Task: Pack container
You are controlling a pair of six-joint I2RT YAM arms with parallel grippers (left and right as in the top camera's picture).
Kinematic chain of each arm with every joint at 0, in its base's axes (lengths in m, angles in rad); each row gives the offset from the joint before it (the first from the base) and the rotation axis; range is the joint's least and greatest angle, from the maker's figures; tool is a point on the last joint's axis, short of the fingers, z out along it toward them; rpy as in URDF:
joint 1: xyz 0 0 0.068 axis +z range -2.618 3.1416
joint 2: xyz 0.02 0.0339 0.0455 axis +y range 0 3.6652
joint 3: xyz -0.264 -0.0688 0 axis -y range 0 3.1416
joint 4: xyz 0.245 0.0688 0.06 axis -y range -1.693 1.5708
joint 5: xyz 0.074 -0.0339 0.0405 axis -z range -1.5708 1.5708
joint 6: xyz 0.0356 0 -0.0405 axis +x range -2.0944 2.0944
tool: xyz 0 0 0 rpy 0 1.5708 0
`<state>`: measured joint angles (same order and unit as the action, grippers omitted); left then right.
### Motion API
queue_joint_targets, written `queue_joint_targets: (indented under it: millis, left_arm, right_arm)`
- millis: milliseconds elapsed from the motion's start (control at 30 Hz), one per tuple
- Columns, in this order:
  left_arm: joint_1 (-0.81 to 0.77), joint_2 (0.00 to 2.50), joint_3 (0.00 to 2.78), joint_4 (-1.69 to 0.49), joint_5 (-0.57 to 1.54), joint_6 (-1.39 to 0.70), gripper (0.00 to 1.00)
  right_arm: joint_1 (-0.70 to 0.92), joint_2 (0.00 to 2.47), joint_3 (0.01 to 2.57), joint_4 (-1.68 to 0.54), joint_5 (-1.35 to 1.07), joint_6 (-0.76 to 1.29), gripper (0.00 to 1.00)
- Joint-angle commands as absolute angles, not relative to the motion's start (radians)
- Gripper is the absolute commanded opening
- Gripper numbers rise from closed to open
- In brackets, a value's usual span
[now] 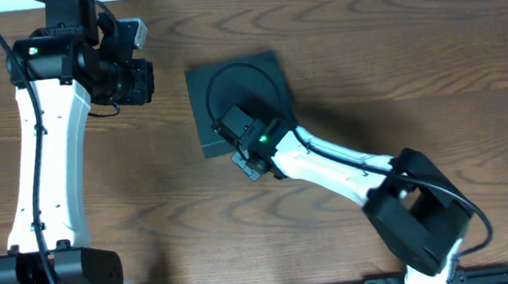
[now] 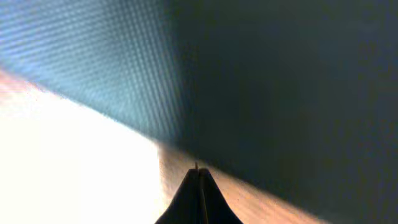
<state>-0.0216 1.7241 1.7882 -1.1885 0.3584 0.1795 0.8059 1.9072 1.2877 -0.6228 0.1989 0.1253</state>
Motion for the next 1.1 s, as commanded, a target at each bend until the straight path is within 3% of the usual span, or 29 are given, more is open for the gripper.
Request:
queue_joint_targets:
  millis: [0,67,200,667,900,1067]
  left_arm:
    - [-0.019,1.711,1.788,-1.192,0.35,0.17,0.06]
    - [-0.019,1.711,1.788,-1.192,0.35,0.17,0.06]
    - [-0.019,1.711,1.788,-1.193,0.348,0.17,0.06]
    - [-0.018,1.653,1.788,-1.205,0.213,0.136,0.06]
    - [-0.004,1.503,1.788,-1.314,0.182,0.132,0.06]
    - [0.008,1.33,1.776,-1.35,0.182,0.125,0.06]
  right_arm:
    - [0.801,1.743,1.359,-0.631,0.191,0.118,0.01]
    - [0.787,1.659,1.386,-0.645,0.191,0.119,0.01]
    - [0.706,1.511,1.44,-0.711,0.228,0.174,0.13]
    - [0.216,1.128,1.491,-1.142,0.251,0.202,0.06]
    - [0.123,1.059,1.474,-1.328,0.249,0.226,0.01]
    - [0.117,0.987,1.402,-1.343,0.205,0.248,0.01]
